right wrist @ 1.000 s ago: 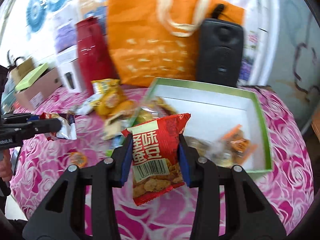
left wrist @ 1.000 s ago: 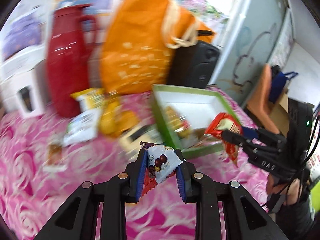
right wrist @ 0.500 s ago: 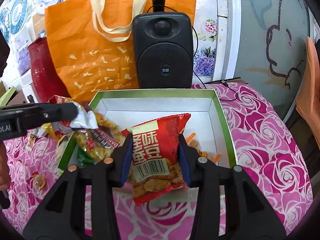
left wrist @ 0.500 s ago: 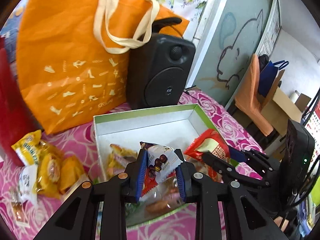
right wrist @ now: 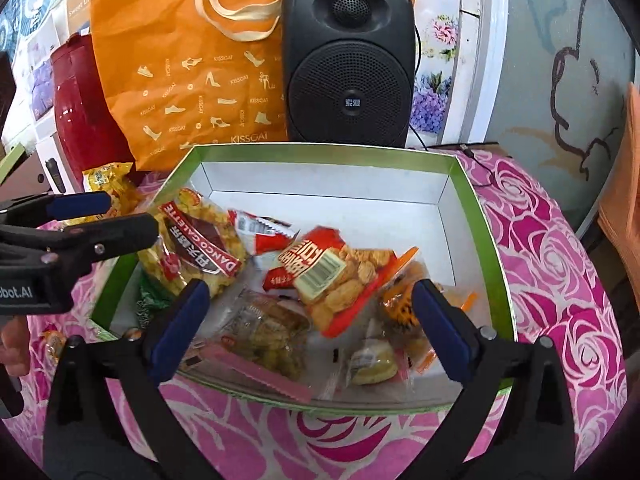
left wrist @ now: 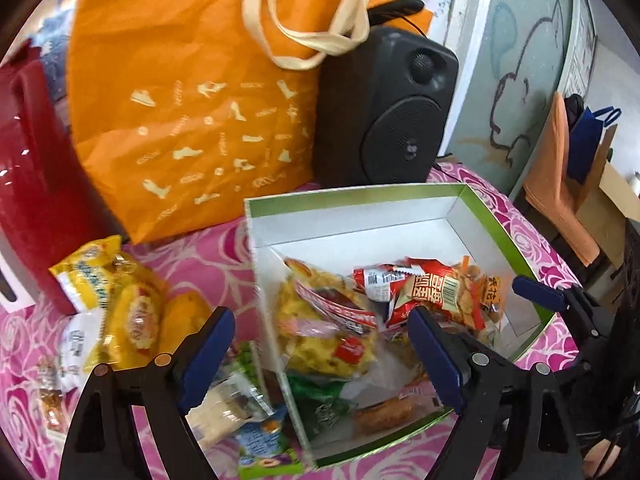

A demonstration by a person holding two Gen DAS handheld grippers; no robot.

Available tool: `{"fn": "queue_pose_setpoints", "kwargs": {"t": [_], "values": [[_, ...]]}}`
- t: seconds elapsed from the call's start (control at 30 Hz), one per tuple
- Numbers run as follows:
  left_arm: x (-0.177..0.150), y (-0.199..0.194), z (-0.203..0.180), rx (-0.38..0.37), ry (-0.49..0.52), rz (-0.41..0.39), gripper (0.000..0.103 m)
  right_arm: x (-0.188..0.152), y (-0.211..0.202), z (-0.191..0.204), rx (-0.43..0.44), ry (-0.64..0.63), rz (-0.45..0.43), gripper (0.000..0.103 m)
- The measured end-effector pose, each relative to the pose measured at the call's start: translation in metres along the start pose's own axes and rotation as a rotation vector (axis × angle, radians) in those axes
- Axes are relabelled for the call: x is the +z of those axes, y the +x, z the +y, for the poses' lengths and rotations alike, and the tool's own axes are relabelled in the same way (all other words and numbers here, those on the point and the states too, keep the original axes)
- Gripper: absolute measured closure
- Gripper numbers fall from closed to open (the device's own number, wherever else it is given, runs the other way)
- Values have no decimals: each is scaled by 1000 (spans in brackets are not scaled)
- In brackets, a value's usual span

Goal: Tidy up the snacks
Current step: 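Carry both snacks over the green box and open both tools to drop them, then move both open tools back toward the remaining snacks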

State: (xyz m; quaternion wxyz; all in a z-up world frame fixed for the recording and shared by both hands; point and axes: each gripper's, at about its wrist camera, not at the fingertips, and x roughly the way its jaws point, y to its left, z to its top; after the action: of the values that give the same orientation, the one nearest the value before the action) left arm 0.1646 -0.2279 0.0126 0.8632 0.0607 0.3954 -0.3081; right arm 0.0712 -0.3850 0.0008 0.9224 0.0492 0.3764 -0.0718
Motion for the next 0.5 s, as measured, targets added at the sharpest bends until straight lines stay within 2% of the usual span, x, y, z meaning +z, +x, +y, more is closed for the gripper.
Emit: {"fn": "queue_pose_setpoints", "kwargs": {"t": [0.13, 0.37, 0.5], "values": [[5, -25, 15, 15, -27, -39, 13, 6, -22, 6, 21, 20, -38, 2], [-4, -84, 43, -14, -117, -70, 13, 19, -71, 42, 87, -16, -109, 1], [-25, -114, 60, 44, -133, -82, 13, 15, -92, 66, 124, -56, -124, 1]]}}
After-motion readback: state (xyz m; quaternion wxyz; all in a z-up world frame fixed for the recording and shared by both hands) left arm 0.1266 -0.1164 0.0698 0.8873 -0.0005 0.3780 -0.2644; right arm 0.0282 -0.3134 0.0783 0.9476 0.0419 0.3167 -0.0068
